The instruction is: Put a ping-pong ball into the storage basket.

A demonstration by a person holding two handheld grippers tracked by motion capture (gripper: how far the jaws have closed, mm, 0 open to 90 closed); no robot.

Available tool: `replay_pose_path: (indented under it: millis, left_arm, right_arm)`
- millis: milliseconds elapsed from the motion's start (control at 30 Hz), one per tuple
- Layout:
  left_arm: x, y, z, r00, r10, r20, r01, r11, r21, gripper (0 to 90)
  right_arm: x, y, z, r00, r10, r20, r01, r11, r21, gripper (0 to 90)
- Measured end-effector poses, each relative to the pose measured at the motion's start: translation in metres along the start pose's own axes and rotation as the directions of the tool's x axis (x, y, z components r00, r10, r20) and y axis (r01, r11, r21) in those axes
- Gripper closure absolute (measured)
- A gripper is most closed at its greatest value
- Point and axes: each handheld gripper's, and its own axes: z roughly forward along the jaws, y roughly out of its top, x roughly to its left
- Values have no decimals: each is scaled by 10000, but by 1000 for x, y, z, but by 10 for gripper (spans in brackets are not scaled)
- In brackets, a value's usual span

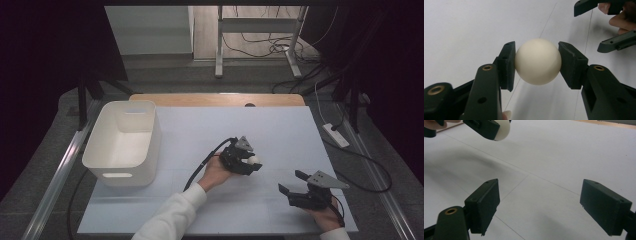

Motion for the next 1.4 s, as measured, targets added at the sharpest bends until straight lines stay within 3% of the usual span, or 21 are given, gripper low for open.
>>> replay_pose_path:
  millis: [567, 1400]
  left_arm:
    - [-4, -2, -35, 9996, 40, -291, -55, 9986, -520, 510]
    - [0, -13, -84, 9960, -236, -867, 127, 9921, -1251, 510]
  right_arm:
    - [1, 0, 1, 10000, -12, -12, 12, 10000, 21, 164]
    - [0, 1, 2, 10000, -28, 30, 28, 10000, 8, 164]
